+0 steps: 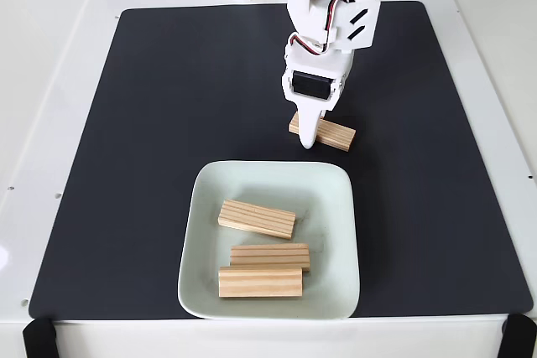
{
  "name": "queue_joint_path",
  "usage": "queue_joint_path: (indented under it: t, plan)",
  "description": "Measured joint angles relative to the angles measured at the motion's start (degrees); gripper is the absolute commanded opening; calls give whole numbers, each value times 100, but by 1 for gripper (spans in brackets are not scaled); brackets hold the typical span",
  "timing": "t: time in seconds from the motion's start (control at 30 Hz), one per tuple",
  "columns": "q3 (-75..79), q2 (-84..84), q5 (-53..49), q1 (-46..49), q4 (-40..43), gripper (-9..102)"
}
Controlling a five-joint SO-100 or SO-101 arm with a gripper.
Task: Pick up the wooden block and place them on the plate.
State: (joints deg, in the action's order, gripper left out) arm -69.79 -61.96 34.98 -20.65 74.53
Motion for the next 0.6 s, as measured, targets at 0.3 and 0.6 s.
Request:
queue_joint_path:
  t: [0.3, 0.6]
  plan:
    - [9, 0, 0, 35, 0, 0]
    - [-18, -176, 0, -18, 0, 0]
